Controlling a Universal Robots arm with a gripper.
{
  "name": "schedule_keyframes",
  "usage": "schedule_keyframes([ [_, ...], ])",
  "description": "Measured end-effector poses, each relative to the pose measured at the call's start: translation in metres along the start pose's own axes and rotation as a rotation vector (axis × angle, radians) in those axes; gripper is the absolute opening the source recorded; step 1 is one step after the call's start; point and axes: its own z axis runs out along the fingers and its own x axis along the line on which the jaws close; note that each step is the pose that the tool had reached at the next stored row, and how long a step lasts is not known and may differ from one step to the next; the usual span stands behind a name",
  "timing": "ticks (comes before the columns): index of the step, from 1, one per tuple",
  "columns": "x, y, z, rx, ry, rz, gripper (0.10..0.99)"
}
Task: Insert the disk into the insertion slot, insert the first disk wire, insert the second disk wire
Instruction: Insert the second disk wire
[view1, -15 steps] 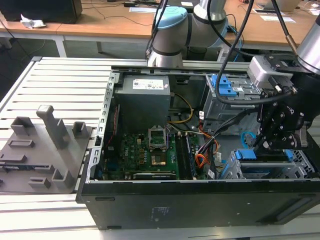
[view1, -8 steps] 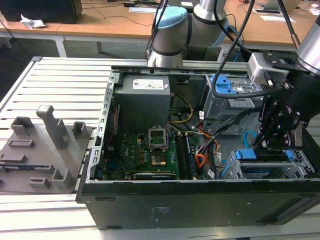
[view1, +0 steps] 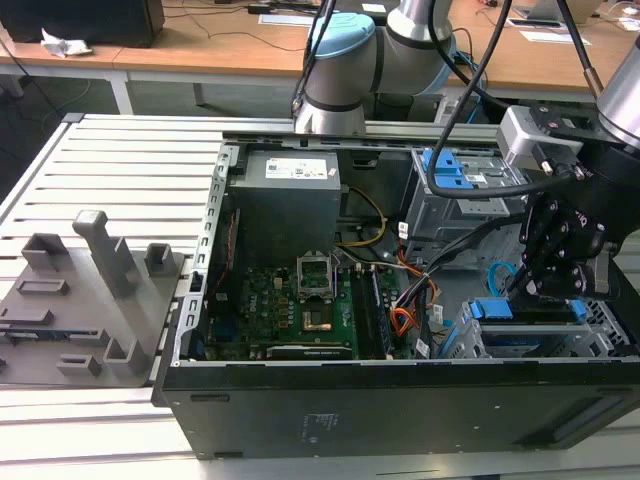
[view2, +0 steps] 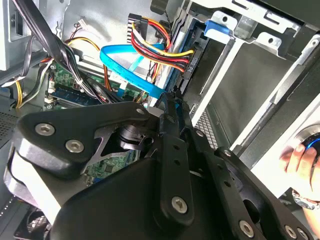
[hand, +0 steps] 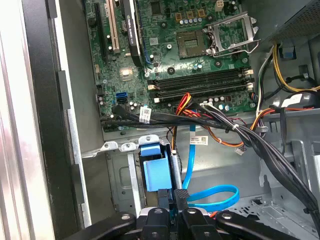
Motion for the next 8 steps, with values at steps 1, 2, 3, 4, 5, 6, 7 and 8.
schedule_keyframes([
  [1,0.0,-0.0002,-0.0001,0.0,0.0007,-0.013,0.165],
  [2,0.0,-0.0004,-0.0001,0.001,0.0013,-0.027,0.165],
  [3,-0.0004,-0.001,0.0,0.001,0.0017,-0.04,0.165],
  [4,-0.0004,-0.0011,0.0001,0.001,0.0017,-0.041,0.165],
  [5,-0.0005,-0.0011,0.0,0.001,0.0018,-0.041,0.165],
  [6,-0.0007,-0.0012,0.0001,0.001,0.0017,-0.042,0.165],
  [7,-0.0016,-0.0015,0.0,0.001,0.0018,-0.042,0.165],
  [8,-0.0022,-0.0018,-0.0001,0.001,0.0018,-0.042,0.165],
])
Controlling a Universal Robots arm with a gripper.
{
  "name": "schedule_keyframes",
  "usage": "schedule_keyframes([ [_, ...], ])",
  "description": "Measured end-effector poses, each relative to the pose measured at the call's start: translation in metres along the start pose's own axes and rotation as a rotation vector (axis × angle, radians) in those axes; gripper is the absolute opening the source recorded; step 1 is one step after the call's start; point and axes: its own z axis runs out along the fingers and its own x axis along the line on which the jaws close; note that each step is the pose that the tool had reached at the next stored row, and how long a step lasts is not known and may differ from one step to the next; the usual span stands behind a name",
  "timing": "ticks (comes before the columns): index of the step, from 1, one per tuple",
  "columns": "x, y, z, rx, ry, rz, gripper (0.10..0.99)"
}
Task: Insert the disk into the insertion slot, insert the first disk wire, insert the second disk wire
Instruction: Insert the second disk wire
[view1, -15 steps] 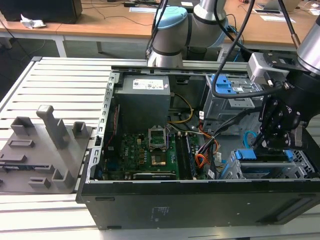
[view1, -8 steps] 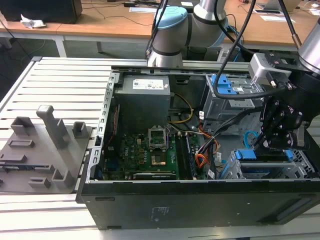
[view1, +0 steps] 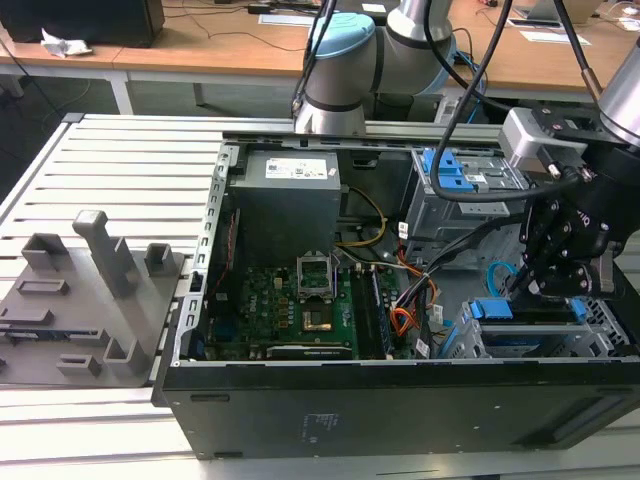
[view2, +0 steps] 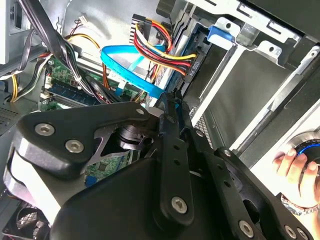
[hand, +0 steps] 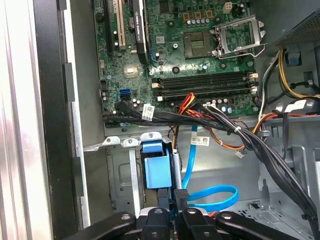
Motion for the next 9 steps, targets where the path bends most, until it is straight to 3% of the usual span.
schedule_keyframes([
  [9,-0.0025,-0.0076,-0.0002,0.0,0.0006,-0.011,0.165],
])
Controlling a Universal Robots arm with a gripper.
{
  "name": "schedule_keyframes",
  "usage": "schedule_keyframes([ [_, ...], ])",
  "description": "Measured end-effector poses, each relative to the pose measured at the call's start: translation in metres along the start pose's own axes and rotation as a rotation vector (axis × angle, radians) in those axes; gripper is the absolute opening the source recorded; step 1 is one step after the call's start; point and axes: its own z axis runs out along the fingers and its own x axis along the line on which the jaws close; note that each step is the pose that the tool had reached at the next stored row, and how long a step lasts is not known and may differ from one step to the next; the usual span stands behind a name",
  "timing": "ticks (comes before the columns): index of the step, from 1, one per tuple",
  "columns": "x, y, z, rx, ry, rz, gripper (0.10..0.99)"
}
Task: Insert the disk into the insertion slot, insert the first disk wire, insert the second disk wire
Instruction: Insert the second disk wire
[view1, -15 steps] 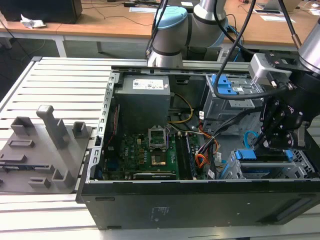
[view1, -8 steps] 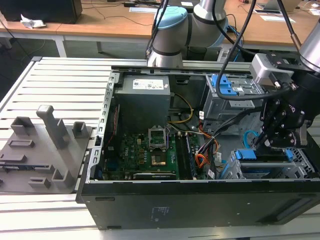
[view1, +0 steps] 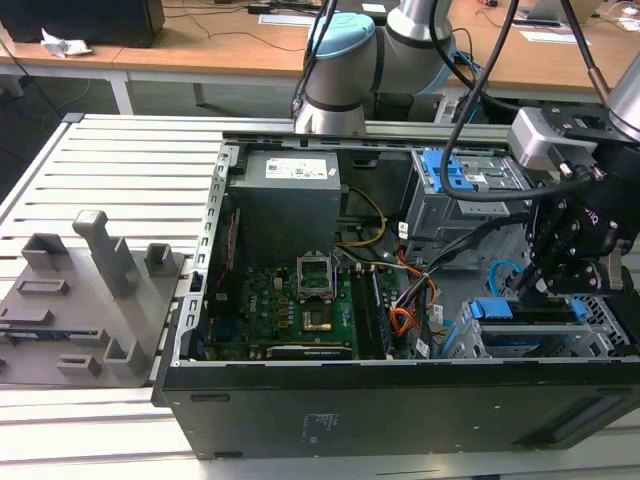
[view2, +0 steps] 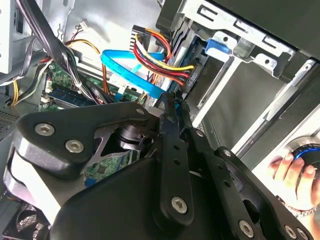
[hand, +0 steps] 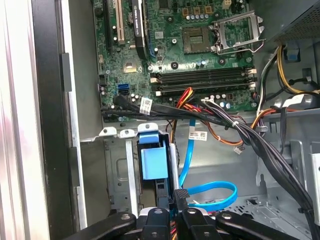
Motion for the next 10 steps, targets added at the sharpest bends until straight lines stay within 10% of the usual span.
schedule_keyframes([
  [10,0.0034,-0.0019,0.0021,0.0,0.0007,-0.019,0.165],
])
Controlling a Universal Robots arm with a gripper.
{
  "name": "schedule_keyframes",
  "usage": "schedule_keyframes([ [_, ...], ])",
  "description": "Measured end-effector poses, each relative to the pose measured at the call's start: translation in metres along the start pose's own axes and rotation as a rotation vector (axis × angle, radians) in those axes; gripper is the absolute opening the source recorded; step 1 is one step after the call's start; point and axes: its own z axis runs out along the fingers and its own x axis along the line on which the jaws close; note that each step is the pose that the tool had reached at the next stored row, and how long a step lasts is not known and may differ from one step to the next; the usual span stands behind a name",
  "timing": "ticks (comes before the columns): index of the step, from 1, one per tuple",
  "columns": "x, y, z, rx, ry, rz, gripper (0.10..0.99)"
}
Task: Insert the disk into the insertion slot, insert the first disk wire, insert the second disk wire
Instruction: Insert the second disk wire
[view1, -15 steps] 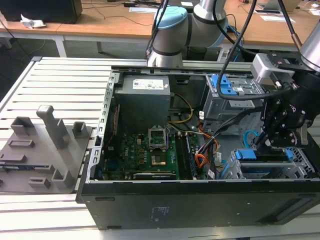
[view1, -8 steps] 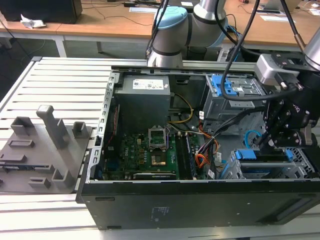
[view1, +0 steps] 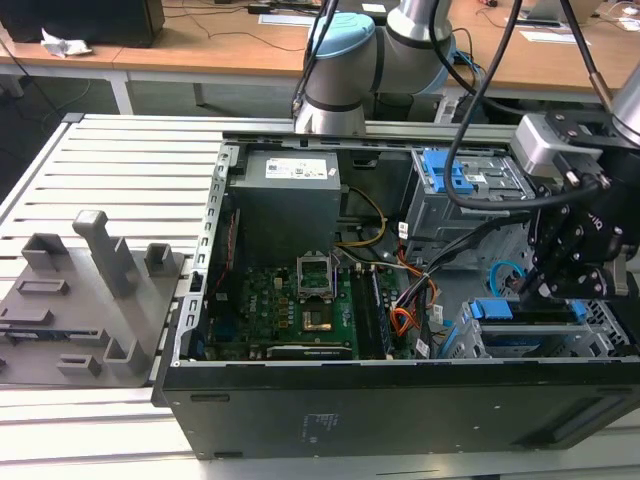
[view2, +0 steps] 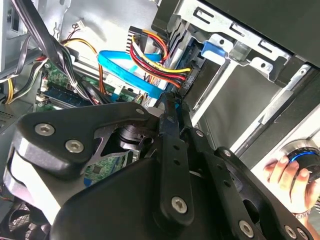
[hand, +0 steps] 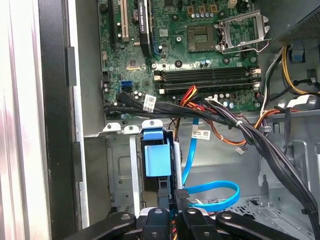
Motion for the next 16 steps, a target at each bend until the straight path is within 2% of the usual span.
schedule_keyframes([
  [11,0.0012,-0.0006,0.0046,0.0,0.0006,-0.011,0.165],
  [12,0.0012,-0.0006,0.0047,0.0,0.0004,-0.012,0.176],
  [13,0.0012,-0.0006,0.0048,0.0,0.0004,-0.013,0.239],
  [14,0.0013,-0.0005,0.0044,0.0,0.0008,-0.014,0.239],
  [16,0.0016,0.0002,-0.0114,0.0,0.0007,-0.014,0.239],
])
